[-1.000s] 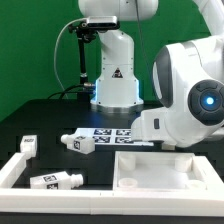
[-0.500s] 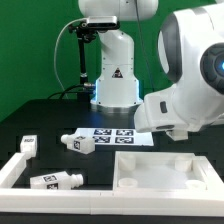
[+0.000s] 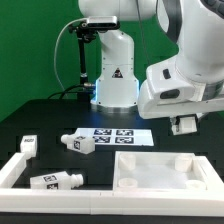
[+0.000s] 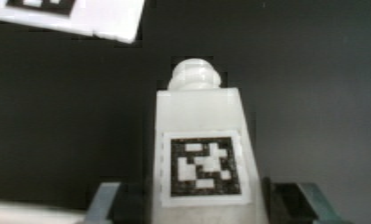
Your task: Assemble one leg
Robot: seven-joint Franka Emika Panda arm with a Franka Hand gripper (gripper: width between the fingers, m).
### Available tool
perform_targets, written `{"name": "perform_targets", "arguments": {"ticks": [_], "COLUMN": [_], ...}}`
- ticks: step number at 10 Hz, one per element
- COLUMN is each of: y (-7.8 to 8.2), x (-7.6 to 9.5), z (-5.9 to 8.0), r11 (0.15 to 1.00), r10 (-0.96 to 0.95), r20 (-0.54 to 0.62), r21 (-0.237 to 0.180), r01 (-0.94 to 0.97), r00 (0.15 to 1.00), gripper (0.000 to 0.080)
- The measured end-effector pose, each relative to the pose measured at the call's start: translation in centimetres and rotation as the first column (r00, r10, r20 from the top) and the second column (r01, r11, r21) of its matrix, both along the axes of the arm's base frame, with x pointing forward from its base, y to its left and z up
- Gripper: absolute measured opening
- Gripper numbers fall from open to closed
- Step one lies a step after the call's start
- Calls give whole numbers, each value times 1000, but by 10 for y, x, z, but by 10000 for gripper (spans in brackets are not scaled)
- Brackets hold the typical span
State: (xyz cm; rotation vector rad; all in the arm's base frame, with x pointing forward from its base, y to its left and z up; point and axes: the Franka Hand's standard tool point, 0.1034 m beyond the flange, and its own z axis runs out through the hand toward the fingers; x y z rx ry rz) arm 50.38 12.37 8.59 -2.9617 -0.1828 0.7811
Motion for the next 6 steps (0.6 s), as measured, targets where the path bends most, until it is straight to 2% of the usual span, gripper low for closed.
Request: {"name": "perform_targets", "arguments": {"ticks": [1, 3, 4, 6], "y": [-6, -19, -19, -19], "x": [6, 57, 79, 79], "z": [7, 40, 49, 45], "r11": [999, 998, 998, 998], "r10": [26, 9, 8, -5], "r20": [50, 154, 238, 338], "r21": [21, 53, 60, 61], "r01": [-27, -17, -23, -17], "r00": [998, 988, 971, 941], "gripper": [284, 284, 284, 284]}}
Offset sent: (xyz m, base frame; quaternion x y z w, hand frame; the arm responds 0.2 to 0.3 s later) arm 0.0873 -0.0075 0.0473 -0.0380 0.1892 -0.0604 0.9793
